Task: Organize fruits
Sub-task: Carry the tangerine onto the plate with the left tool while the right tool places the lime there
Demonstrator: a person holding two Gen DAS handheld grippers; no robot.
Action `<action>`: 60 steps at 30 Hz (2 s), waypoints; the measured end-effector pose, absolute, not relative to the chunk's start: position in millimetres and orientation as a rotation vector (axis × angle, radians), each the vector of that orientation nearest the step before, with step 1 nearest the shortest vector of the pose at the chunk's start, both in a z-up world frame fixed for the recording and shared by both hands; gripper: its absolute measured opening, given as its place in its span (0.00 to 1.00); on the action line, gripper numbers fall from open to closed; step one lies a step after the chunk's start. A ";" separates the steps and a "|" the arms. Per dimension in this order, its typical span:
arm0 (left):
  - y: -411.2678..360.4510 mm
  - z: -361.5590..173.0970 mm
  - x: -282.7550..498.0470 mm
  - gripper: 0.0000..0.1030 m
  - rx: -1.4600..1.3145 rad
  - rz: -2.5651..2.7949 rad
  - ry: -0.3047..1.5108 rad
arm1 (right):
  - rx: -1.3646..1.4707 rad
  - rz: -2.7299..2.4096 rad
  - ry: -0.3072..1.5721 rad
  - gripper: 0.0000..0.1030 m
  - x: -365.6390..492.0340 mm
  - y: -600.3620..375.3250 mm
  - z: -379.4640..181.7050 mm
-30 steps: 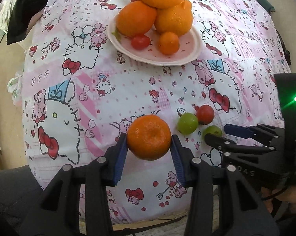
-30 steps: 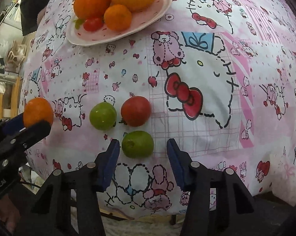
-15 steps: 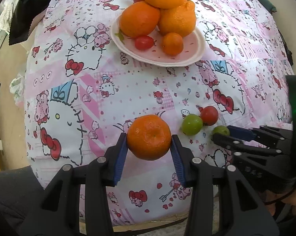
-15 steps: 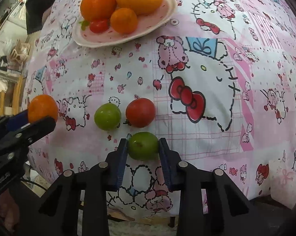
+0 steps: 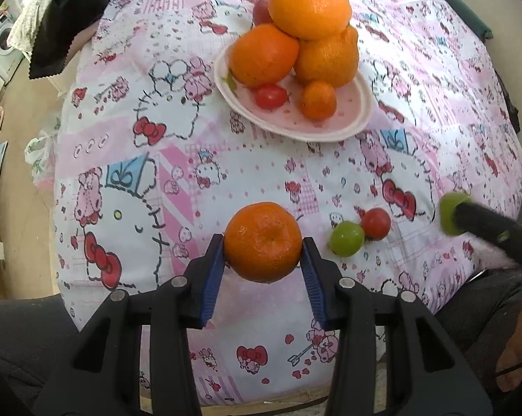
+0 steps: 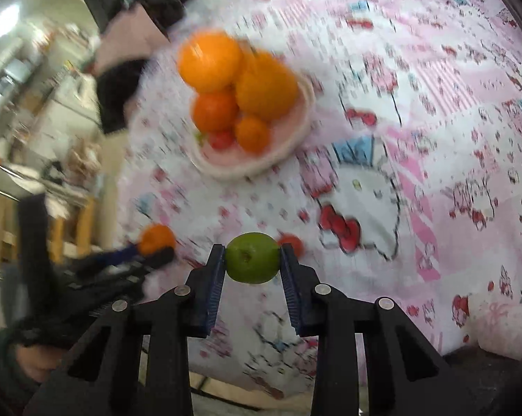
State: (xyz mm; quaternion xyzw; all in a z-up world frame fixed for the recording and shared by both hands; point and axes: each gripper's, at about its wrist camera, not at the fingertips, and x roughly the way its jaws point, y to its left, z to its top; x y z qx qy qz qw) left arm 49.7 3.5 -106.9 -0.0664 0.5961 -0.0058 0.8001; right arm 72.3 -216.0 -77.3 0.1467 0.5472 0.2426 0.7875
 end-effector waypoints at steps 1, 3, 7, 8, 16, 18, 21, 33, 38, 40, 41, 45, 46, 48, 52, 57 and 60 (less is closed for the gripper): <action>5.1 -104.1 49.7 0.38 -0.147 -0.011 1.267 | 0.345 0.535 1.147 0.33 73.3 -218.6 -69.8; 8.5 -95.6 49.3 0.38 -0.159 -0.006 1.231 | 0.387 0.547 1.108 0.33 74.4 -226.8 -60.0; 11.1 -79.2 51.5 0.38 -0.154 -0.004 1.172 | 0.440 0.549 1.063 0.33 82.4 -239.4 -45.5; 11.3 -73.5 53.5 0.38 -0.151 -0.006 1.156 | 0.446 0.547 1.056 0.33 86.1 -240.6 -41.6; 12.2 -46.6 80.3 0.38 -0.168 -0.034 1.125 | 0.479 0.555 1.018 0.33 112.6 -246.8 -27.6; 11.8 -42.7 90.7 0.38 -0.170 -0.048 1.128 | 0.477 0.555 1.021 0.33 120.8 -245.5 -26.0; 10.4 -38.1 103.7 0.38 -0.147 -0.057 1.119 | 0.471 0.559 1.019 0.33 134.2 -242.0 -23.6; -0.8 -59.2 159.5 0.38 -0.067 -0.094 1.142 | 0.489 0.533 1.148 0.33 194.2 -231.0 -69.9; -11.3 -87.7 173.4 0.38 -0.056 -0.118 1.196 | 0.432 0.516 1.216 0.33 209.2 -213.0 -98.8; -13.8 -97.2 176.4 0.38 -0.050 -0.123 1.213 | 0.403 0.513 1.239 0.33 214.0 -204.0 -110.2; -15.2 -102.5 177.5 0.38 -0.044 -0.124 1.221 | 0.384 0.512 1.249 0.33 215.8 -199.3 -115.6; -18.2 -118.6 180.4 0.38 -0.015 -0.117 1.239 | 0.310 0.504 1.281 0.33 217.7 -183.0 -133.1; -18.4 -121.9 181.7 0.38 -0.011 -0.111 1.244 | 0.285 0.501 1.284 0.33 217.5 -178.7 -135.9; -19.0 -129.3 184.1 0.38 0.006 -0.092 1.253 | 0.259 0.495 1.281 0.33 217.5 -175.0 -137.8; -22.3 -137.6 188.6 0.38 0.043 -0.081 1.256 | 0.237 0.482 1.291 0.33 218.8 -171.2 -143.5; -29.1 -139.9 190.4 0.39 0.078 -0.083 1.240 | 0.245 0.457 1.314 0.33 220.0 -172.1 -147.8; -30.8 -140.4 191.6 0.40 0.072 -0.091 1.249 | 0.257 0.442 1.336 0.33 221.9 -171.5 -152.5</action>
